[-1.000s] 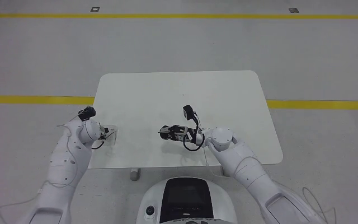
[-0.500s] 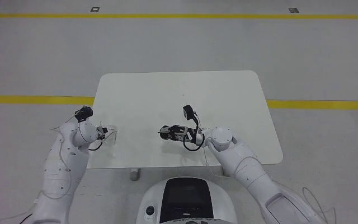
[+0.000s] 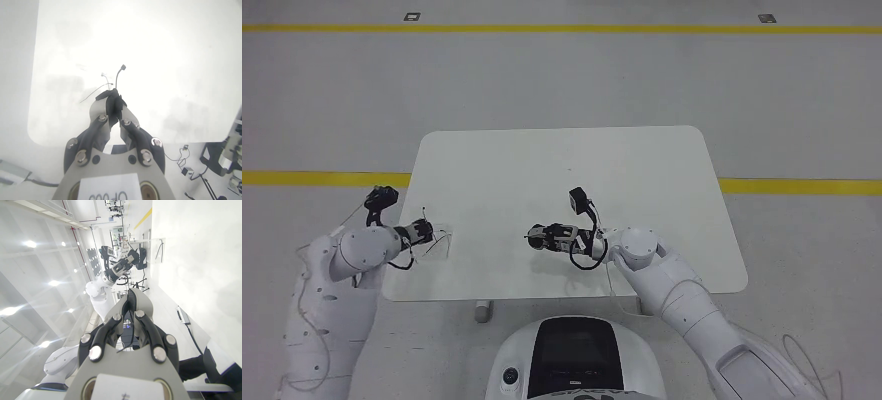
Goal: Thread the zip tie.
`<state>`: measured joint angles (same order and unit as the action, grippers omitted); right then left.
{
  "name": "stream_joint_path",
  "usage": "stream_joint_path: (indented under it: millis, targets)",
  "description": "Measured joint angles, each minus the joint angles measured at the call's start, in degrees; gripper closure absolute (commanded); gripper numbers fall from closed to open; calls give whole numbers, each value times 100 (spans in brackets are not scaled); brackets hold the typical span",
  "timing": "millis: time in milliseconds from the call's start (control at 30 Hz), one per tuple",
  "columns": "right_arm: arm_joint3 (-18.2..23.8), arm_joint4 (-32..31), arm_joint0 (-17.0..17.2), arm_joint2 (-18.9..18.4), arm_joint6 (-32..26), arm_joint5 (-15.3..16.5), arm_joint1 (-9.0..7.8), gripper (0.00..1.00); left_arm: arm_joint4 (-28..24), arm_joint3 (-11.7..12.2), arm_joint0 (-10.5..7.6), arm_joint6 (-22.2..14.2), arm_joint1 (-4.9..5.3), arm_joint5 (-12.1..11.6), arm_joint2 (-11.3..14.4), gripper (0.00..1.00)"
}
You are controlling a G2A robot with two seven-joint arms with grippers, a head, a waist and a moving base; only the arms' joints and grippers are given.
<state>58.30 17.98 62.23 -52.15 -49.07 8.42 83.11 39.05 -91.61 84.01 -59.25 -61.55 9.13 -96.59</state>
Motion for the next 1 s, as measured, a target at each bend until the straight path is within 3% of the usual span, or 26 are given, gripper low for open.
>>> stream_joint_path:
  millis: [100, 400, 700, 833, 933, 1000]
  targets:
    - [0, 0, 0, 0, 0, 0, 0, 100, -461, -142, 174, 9, 15, -346, -186, 100]
    - [26, -20, 13, 1, 25, 11, -1, 100, -490, -142, 178, 54, 8, -387, -173, 100]
    - [878, -519, 50, 432, 37, -157, 41, 100, -1596, -461, 537, 1483, -63, -1359, -161, 100]
    - [834, -605, -98, 704, 234, -317, 136, 100, -1807, -525, 677, 1989, -88, -1766, -37, 100]
    - [678, -513, -200, 751, 340, -309, 182, 100, -1920, -541, 769, 2233, -91, -2199, -4, 100]
    - [657, -557, -225, 750, 378, -279, 183, 100, -1913, -530, 779, 2259, -89, -2256, -12, 100]
